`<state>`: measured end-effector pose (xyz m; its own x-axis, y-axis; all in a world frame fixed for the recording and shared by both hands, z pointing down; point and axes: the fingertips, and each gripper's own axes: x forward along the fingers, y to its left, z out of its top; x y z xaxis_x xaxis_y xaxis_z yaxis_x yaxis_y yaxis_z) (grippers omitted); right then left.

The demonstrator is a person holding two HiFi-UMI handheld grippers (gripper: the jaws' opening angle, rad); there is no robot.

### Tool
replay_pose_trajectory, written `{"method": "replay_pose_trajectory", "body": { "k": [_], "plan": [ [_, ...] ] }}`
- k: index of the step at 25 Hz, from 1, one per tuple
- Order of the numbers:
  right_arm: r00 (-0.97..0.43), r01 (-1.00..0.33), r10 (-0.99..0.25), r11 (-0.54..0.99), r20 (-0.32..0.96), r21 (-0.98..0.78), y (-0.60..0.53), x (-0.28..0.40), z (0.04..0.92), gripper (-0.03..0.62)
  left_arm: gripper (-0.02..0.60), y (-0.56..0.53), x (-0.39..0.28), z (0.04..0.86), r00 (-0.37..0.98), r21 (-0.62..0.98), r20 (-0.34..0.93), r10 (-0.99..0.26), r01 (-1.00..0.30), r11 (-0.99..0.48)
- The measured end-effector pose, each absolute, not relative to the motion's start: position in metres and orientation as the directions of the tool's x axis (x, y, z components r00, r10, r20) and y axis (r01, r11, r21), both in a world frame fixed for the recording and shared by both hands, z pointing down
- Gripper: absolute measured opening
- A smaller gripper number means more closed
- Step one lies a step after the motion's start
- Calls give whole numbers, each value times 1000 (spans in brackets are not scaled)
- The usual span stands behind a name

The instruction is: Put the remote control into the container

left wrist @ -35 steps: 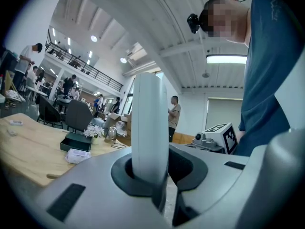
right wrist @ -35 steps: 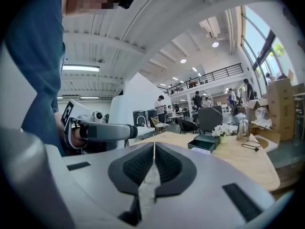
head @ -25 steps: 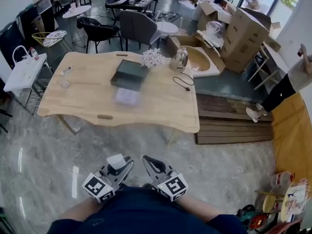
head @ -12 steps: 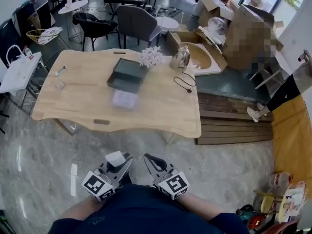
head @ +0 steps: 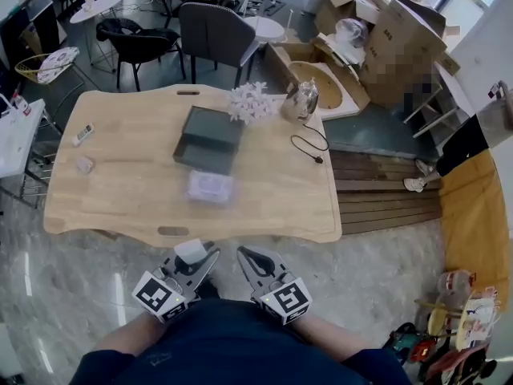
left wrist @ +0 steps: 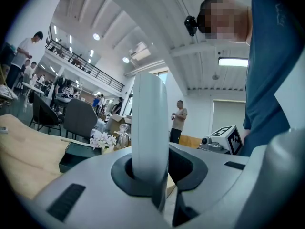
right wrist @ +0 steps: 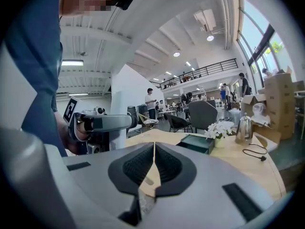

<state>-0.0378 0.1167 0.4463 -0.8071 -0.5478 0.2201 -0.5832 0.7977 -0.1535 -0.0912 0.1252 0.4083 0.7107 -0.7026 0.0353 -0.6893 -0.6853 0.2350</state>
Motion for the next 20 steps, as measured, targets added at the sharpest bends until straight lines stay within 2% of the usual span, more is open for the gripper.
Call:
{"method": "replay_pose_trajectory", "body": {
  "k": [8, 20],
  "plan": [
    [-775, -626, -586, 765, 238, -154, 63, -73, 447, 20, 81, 66, -132, 415, 745, 252, 55, -664, -654, -713],
    [-787, -612, -571, 771, 234, -175, 2, -45, 448, 20, 80, -6, -117, 426, 707, 220, 100, -700, -702, -678]
  ]
}}
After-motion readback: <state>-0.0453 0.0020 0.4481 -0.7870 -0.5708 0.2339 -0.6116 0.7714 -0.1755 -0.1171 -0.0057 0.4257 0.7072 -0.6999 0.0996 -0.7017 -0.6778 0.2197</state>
